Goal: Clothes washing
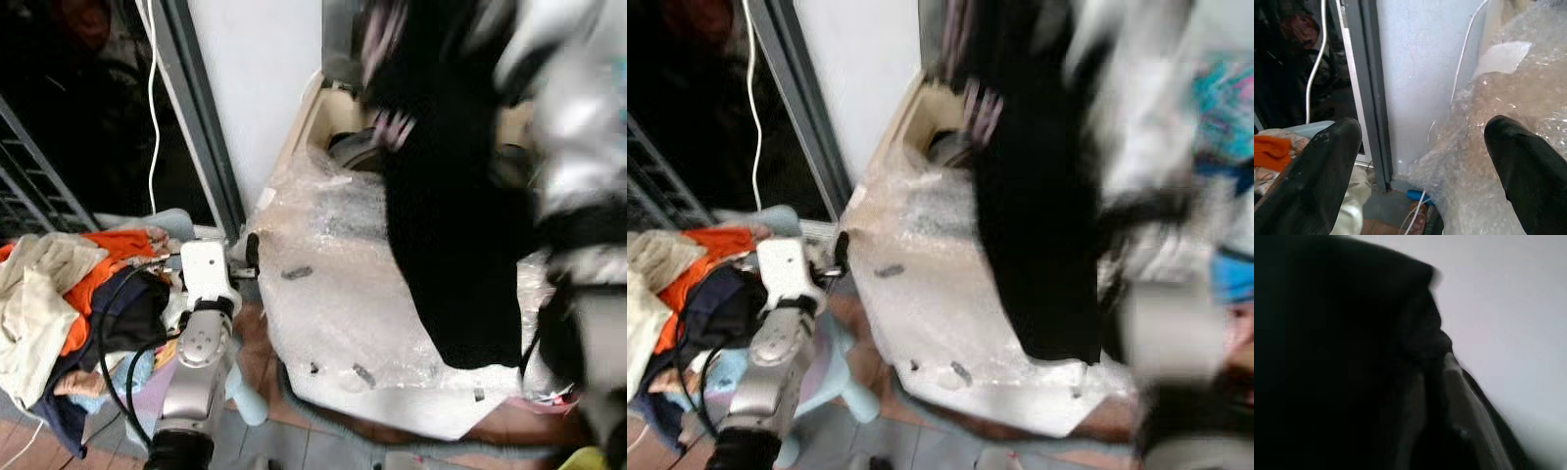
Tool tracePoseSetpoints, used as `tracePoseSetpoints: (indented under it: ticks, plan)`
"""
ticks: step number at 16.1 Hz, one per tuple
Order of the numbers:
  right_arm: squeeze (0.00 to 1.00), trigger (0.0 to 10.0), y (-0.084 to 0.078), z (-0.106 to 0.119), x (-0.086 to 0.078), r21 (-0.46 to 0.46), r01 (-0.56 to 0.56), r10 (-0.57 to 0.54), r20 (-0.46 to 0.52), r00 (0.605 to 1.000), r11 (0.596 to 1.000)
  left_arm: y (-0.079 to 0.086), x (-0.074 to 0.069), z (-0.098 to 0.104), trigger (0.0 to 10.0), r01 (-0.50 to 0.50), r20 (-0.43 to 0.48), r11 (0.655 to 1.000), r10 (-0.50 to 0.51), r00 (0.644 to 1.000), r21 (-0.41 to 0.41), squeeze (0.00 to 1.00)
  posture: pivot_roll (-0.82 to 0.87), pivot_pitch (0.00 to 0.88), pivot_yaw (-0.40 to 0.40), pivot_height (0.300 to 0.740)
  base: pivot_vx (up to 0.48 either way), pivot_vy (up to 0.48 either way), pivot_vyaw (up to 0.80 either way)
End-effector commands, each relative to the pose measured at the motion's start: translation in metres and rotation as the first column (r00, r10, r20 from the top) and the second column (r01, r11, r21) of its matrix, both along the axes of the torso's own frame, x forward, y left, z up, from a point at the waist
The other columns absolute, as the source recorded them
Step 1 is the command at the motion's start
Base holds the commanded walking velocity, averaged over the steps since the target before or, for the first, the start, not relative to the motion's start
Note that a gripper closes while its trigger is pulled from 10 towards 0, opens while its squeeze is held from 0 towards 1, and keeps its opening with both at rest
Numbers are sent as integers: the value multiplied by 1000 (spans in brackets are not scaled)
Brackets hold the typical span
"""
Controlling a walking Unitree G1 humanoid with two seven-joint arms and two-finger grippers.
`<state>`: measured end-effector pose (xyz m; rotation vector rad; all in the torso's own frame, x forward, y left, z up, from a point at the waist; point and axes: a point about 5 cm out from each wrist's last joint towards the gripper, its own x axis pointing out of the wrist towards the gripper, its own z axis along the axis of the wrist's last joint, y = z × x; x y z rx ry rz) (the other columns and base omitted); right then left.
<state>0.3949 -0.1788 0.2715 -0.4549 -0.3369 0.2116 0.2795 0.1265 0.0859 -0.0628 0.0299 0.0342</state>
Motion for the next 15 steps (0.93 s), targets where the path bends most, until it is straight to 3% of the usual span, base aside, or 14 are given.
tracePoseSetpoints:
  ticks: [1, 3, 5, 6, 7, 8, 10, 12, 13, 14, 15]
  plan:
    - [1000, 10000, 14, -23, -2, -27, -79, 76, -107, 991, 996, 1, -2, -3, 10000, -18, -20, 1000, 18, 1000, -5, 0, -101, 0, 96, 740, 0, 0, 0]
    - [1000, 10000, 9, -64, -18, -54, -106, 89, -260, 962, 993, 2, -2, -3, 10000, -13, -27, 1000, 13, 1000, -5, 0, -109, 0, 102, 740, 0, 0, 0]
    - [1000, 10000, -1, -80, -31, -43, -87, 70, -303, 951, 995, 1, -2, -4, 10000, -4, -31, 1000, 4, 999, -4, 0, -115, 0, 105, 740, 0, 0, 0]
    - [1000, 10000, -4, -80, -35, -43, -72, 58, -275, 960, 996, 0, -2, -4, 10000, -2, -32, 1000, 2, 999, -4, 0, -116, 0, 104, 740, 0, 0, 0]
    - [1000, 10000, -7, -61, -53, -42, -96, 93, -77, 993, 994, 0, -3, -4, 10000, -4, -36, 1000, 4, 999, -3, 0, -112, 0, 104, 740, 0, 0, 0]
    - [1000, 10000, -7, -58, -66, -40, -149, 147, -45, 988, 988, 2, -4, -5, 10000, -11, -39, 1000, 11, 999, -2, 0, -111, 0, 103, 740, 0, 0, 0]
    - [1000, 10000, -23, -79, -87, -35, -225, 214, -202, 956, 974, 3, -5, -6, 10000, -17, -45, 1000, 17, 999, -2, 0, -111, 0, 101, 740, 0, 0, 0]
    - [1000, 10000, -43, -99, -108, -64, -195, 165, -324, 932, 979, 4, -6, -7, 10000, -15, -51, 1000, 15, 999, -3, 0, -119, 0, 104, 740, 0, 0, 0]
    - [992, 10000, -46, -111, -117, -74, -210, 165, -394, 904, 975, 5, -6, -7, 10000, -12, -54, 1000, 12, 998, -3, 0, -120, 0, 105, 740, 0, 0, 0]
    - [741, 8157, -47, -121, -122, -92, -227, 163, -449, 879, 969, 5, -6, -7, 10000, -10, -55, 1000, 10, 998, -2, 0, -121, 0, 106, 740, 0, 0, 0]
    - [0, 0, -53, -146, -134, -148, -216, 101, -549, 829, 965, 4, -6, -8, 10000, -2, -60, 1000, 2, 998, 1, 0, -123, 0, 111, 740, 0, 0, 0]
